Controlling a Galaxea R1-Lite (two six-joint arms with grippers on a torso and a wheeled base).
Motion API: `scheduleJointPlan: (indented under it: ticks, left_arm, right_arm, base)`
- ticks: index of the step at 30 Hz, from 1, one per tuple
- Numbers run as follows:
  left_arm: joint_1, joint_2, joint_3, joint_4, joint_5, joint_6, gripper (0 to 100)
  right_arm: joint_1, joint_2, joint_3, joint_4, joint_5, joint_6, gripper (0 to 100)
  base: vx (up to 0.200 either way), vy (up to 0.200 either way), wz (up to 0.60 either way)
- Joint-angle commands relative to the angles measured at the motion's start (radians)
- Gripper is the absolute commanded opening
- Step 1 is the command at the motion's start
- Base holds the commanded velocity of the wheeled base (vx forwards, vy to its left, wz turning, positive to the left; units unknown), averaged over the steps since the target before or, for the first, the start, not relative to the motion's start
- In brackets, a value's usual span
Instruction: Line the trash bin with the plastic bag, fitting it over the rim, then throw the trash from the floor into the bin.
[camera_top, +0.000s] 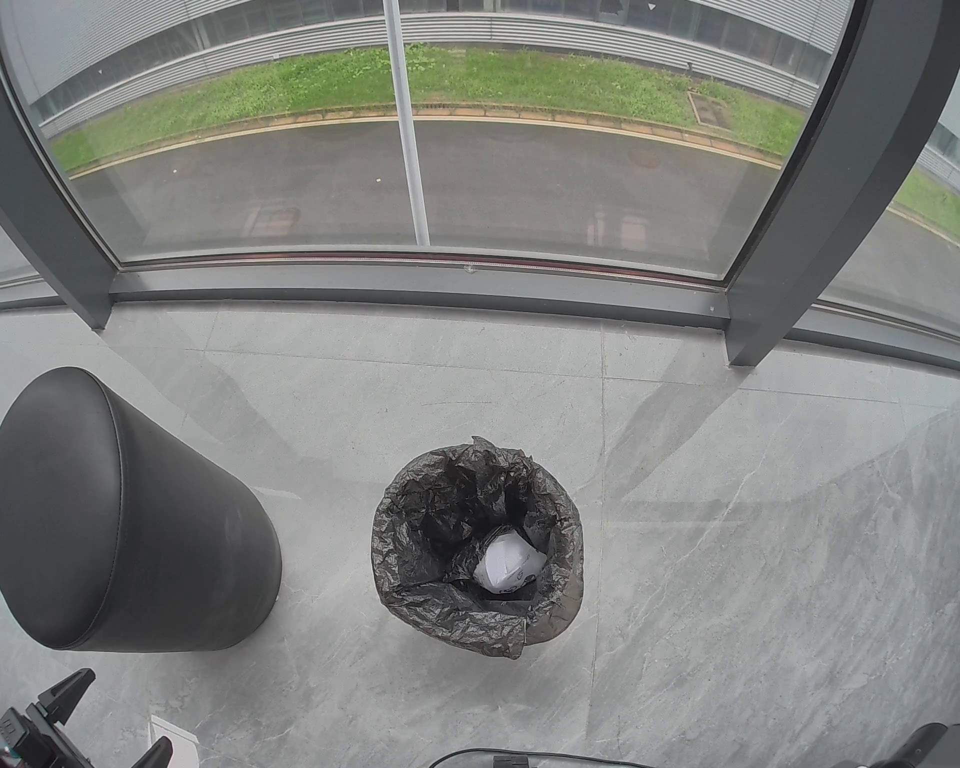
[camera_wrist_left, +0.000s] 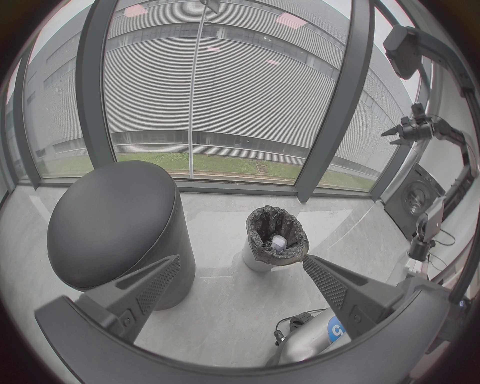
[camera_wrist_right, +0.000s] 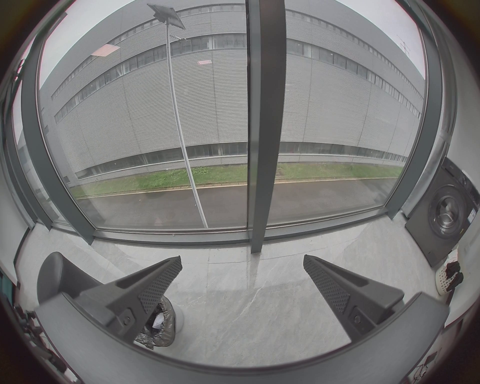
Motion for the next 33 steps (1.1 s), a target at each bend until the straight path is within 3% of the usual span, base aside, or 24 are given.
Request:
scheduleJointPlan:
  ticks: [1, 4, 13, 20, 24, 28, 30, 33]
  left_arm:
    - [0.004, 0.002, -0.001, -0.004, 0.023, -0.062, 100]
    - [-0.004, 0.002, -0.001, -0.007, 0.030, -0.106, 100]
    - [-0.080, 0.019, -0.001, -0.007, 0.024, -0.091, 100]
    - [-0.054, 0.030, 0.002, -0.009, 0.017, 0.009, 100]
    - [0.018, 0.042, 0.014, -0.029, 0.018, 0.047, 100]
    - [0.075, 0.025, 0.014, -0.030, 0.021, 0.047, 100]
    - [0.121, 0.019, 0.014, -0.030, 0.024, 0.050, 100]
    - [0.168, 0.001, 0.015, -0.032, 0.024, 0.052, 100]
  right_arm:
    - [-0.067, -0.212, 0.103, -0.001, 0.010, -0.056, 100]
    - [-0.082, -0.292, 0.169, 0.001, 0.012, -0.069, 100]
    - [-0.151, -0.434, 0.318, -0.001, 0.013, -0.089, 100]
    - [-0.280, -0.489, 0.378, -0.001, 0.013, -0.089, 100]
    - [-0.345, -0.565, 0.416, 0.001, 0.013, -0.107, 100]
    - [-0.345, -0.657, 0.474, -0.001, 0.042, -0.152, 100]
    - [-0.340, -0.693, 0.513, -0.005, 0.124, -0.175, 100]
    - [-0.302, -0.689, 0.519, -0.002, 0.185, -0.170, 100]
  base:
    - [0.000, 0.000, 0.00]
    - [0.000, 0.000, 0.00]
    - [0.000, 0.000, 0.00]
    - [0.000, 0.000, 0.00]
    - [0.000, 0.000, 0.00]
    - [0.000, 0.000, 0.00]
    - [0.000, 0.000, 0.00]
    - [0.000, 0.000, 0.00]
